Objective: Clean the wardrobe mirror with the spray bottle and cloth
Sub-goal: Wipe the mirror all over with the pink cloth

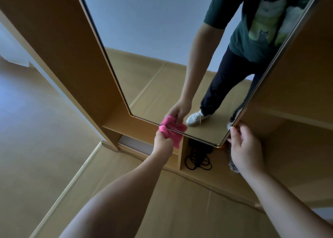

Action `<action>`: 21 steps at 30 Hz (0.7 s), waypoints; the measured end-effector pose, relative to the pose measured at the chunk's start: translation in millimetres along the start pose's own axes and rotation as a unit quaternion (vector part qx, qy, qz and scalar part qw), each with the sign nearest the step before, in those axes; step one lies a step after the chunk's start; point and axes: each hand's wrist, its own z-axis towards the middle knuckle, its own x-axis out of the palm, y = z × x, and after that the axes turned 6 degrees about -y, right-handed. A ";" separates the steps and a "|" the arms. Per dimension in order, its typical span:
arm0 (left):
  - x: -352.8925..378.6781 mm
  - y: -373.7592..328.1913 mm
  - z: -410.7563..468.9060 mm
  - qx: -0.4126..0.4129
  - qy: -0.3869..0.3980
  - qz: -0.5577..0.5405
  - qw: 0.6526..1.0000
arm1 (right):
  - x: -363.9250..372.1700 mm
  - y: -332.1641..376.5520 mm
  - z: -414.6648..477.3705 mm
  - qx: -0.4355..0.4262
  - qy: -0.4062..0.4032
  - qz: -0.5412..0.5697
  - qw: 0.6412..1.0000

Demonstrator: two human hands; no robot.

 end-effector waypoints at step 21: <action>66.7 11.8 -44.8 -0.028 0.099 -0.004 0.995 | -2.2 4.0 4.4 0.001 0.012 0.034 0.999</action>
